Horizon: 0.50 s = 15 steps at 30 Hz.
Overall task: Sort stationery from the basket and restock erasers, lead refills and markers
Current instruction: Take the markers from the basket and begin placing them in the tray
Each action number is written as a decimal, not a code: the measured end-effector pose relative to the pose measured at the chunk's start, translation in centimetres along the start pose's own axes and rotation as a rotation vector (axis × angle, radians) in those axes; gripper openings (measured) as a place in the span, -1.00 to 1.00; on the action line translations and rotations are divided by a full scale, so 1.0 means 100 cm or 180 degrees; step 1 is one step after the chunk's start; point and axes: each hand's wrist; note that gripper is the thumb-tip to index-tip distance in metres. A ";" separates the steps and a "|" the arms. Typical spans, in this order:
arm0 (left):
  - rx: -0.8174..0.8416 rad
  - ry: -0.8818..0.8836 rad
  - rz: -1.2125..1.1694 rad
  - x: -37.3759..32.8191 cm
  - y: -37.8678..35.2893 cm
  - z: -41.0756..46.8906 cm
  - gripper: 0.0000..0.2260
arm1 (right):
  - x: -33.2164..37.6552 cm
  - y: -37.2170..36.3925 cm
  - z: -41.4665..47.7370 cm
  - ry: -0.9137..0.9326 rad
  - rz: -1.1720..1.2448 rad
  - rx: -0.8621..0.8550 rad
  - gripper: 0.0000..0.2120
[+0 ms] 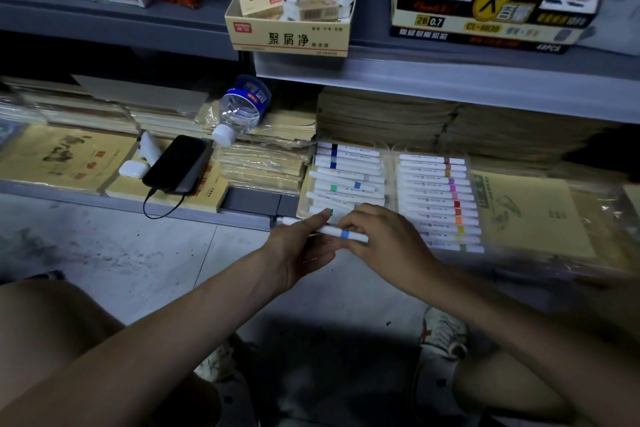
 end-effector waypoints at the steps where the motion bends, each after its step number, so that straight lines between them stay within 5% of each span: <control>1: -0.0018 -0.0007 0.0097 0.000 0.000 0.001 -0.63 | -0.002 -0.001 -0.001 -0.0009 -0.0036 -0.0025 -0.80; 15: -0.0617 -0.1420 0.1191 -0.001 0.013 0.014 -0.76 | -0.026 -0.017 0.003 -0.0454 -0.0017 0.0045 -0.82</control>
Point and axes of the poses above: each hand's wrist, its own z-axis towards the middle knuckle, its own y-axis out of the back of the hand, x = y × z, and after that the axes turned 15 degrees about -z, right-handed
